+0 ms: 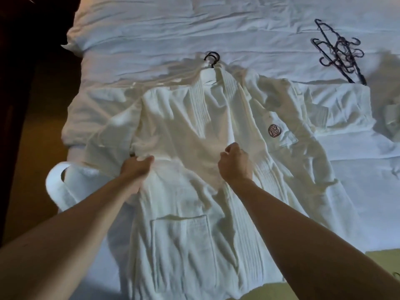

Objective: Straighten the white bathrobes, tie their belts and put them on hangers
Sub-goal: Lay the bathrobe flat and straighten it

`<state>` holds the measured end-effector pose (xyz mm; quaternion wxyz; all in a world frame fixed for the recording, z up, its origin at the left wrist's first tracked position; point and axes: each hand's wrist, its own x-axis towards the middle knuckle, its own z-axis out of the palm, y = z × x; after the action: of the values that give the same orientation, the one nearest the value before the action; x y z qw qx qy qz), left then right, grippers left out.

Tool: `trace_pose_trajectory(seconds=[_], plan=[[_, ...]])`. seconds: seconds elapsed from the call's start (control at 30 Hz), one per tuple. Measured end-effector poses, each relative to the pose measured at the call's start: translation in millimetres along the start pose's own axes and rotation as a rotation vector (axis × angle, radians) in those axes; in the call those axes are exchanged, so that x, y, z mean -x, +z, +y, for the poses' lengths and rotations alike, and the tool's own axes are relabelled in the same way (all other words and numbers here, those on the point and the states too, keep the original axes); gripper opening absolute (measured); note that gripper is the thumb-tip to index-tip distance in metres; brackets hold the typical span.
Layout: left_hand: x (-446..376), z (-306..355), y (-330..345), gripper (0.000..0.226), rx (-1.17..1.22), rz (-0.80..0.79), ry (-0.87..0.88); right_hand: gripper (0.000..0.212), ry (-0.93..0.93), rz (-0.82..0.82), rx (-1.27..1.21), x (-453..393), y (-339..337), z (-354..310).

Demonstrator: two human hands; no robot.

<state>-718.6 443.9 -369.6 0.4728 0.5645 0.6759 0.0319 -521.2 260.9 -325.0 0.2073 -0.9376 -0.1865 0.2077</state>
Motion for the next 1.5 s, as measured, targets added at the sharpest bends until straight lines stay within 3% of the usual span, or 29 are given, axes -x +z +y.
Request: trace_pose_trajectory(seconds=[0.07,0.33,0.53,0.6,0.7,0.87,1.03,1.27,1.37,1.5], plan=[[-14.0,-16.2,-12.5,0.058,0.019,0.067,0.05,0.005,0.08,0.096,-0.12,-7.8,-4.7,12.7],[-4.3,-22.6,-3.1,0.049,-0.146,0.123,0.044,0.015,0.016,-0.005,0.108,-17.7,15.8,30.4],[26.3,-41.5,-26.5,0.045,-0.186,0.25,0.37,0.024,-0.175,0.032,0.336,0.9,18.1,33.4],[38.9,-50.2,-37.8,0.043,-0.183,0.225,0.383,0.038,-0.227,0.072,0.418,20.4,20.0,32.0],[61.6,-65.9,-55.3,0.031,-0.212,0.151,0.348,0.056,-0.44,-0.097,0.562,55.9,26.9,14.7],[70.0,-101.8,-96.4,0.033,-0.309,-0.051,0.323,0.046,-0.599,-0.295,0.448,118.0,58.7,-48.3],[69.8,-153.2,-166.6,0.028,-0.28,-0.123,0.348,0.044,-0.592,-0.35,0.448,188.7,104.8,-85.1],[66.5,-255.6,-268.7,0.016,-0.246,-0.144,0.267,0.054,-0.388,-0.349,0.468,271.0,169.5,-101.4],[61.9,-271.0,-301.4,0.011,-0.341,-0.241,0.248,0.058,-0.322,-0.29,0.47,291.3,187.7,-116.6],[46.9,-250.1,-310.0,0.018,-0.401,-0.254,0.23,0.06,-0.293,-0.222,0.388,294.6,188.8,-141.8]])
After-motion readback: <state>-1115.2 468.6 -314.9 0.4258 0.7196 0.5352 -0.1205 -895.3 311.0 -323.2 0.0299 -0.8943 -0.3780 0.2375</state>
